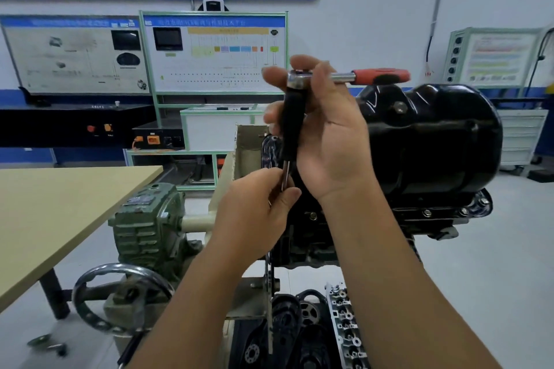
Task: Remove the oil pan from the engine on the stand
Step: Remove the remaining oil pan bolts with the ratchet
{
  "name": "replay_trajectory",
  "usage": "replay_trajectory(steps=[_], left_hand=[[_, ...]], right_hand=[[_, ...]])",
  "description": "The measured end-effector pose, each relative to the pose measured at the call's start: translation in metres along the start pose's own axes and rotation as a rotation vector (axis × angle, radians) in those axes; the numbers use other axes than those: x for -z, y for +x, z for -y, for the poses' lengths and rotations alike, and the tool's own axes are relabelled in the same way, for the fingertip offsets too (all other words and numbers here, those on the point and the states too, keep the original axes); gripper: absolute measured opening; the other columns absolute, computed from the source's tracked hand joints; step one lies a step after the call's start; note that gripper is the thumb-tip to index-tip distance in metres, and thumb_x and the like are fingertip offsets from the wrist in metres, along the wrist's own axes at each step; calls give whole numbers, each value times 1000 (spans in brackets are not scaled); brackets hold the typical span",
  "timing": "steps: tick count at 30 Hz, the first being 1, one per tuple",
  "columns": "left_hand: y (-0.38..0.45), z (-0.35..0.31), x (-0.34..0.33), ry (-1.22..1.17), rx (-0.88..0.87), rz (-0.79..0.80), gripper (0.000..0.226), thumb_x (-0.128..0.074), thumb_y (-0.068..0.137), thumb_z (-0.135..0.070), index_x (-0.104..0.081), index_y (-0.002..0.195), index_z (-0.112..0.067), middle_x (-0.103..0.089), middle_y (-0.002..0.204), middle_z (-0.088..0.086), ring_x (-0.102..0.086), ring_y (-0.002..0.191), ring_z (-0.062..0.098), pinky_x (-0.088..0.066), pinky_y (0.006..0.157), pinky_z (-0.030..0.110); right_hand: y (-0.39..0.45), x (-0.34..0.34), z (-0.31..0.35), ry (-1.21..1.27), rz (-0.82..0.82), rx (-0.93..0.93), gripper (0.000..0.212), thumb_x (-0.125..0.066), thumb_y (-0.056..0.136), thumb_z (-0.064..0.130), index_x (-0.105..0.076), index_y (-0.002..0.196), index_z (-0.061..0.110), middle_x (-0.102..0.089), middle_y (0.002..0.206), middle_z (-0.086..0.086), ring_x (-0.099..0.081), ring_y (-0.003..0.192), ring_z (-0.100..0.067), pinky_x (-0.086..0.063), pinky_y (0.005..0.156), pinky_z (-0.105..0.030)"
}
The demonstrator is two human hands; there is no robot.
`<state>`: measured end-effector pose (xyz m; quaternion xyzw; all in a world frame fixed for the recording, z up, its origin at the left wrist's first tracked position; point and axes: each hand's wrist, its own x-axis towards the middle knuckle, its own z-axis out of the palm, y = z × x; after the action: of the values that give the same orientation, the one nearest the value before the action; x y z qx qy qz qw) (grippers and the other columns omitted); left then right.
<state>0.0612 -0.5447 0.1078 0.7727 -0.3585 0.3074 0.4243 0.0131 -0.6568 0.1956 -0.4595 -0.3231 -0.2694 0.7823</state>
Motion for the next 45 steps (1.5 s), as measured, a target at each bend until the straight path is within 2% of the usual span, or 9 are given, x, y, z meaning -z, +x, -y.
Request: replay_trajectory(steps=[7, 13, 19, 25, 31, 33, 36, 42, 45], left_hand=[[-2, 0, -3, 55, 47, -113, 33, -80, 84, -40, -66, 77, -12, -62, 65, -2, -57, 65, 24, -50, 60, 46], [1, -20, 1, -231, -75, -160, 18, -57, 98, -18, -68, 89, -6, -64, 71, -11, -59, 64, 12, -48, 57, 38], [3, -20, 3, -289, 9, -182, 9, -70, 91, -3, -75, 94, -10, -74, 78, -1, -71, 74, 18, -59, 73, 48], [6, -17, 9, -331, 94, -112, 14, -79, 86, -1, -76, 97, -9, -75, 84, -1, -71, 80, 19, -58, 81, 50], [6, -18, 12, -376, 128, -116, 15, -80, 83, 0, -75, 93, -9, -72, 80, 0, -65, 72, 16, -59, 76, 48], [6, -18, 13, -378, 125, -100, 14, -82, 83, -1, -74, 92, -9, -70, 77, -2, -62, 69, 13, -59, 73, 49], [7, -19, 13, -332, 59, -82, 13, -81, 84, -2, -72, 91, -6, -69, 75, 4, -61, 67, 14, -56, 70, 43], [8, -14, 11, -362, 75, -115, 14, -82, 84, -4, -71, 94, -6, -69, 77, 2, -61, 67, 15, -56, 68, 40], [8, -7, 18, -386, 77, -49, 15, -82, 84, -6, -72, 95, -5, -71, 78, 4, -67, 71, 19, -61, 70, 49]], right_hand=[[2, 6, 4, -672, 195, 408, 15, -68, 97, 10, -71, 112, 13, -75, 104, -6, -74, 86, -27, -62, 75, -43], [-1, 6, 1, 69, 71, -80, 23, -49, 105, 31, -62, 115, 14, -73, 109, -14, -65, 70, -28, -52, 65, -36], [3, 10, 6, -408, 101, 253, 11, -68, 98, 15, -69, 109, 13, -72, 111, -17, -73, 80, -34, -60, 66, -44], [-4, 8, 14, 38, 53, -162, 20, -54, 104, 29, -67, 111, 16, -74, 114, -11, -68, 80, -28, -54, 71, -39], [2, 7, 18, -602, 118, 283, 15, -71, 94, 11, -71, 110, 10, -76, 112, -13, -73, 103, -22, -58, 91, -35], [0, 7, 15, -396, 77, 133, 16, -67, 98, 17, -69, 112, 11, -75, 114, -14, -73, 102, -27, -58, 92, -43], [-6, 1, 11, -1, 54, -149, 23, -51, 105, 30, -65, 114, 14, -74, 115, -10, -71, 82, -27, -55, 72, -38], [-4, -6, 1, -365, 117, 220, 10, -67, 97, 8, -68, 106, 12, -69, 129, -16, -74, 87, -36, -60, 68, -46], [-5, -7, 0, -282, 134, 147, 13, -60, 102, 13, -65, 115, 14, -68, 128, -17, -72, 84, -35, -58, 67, -43]])
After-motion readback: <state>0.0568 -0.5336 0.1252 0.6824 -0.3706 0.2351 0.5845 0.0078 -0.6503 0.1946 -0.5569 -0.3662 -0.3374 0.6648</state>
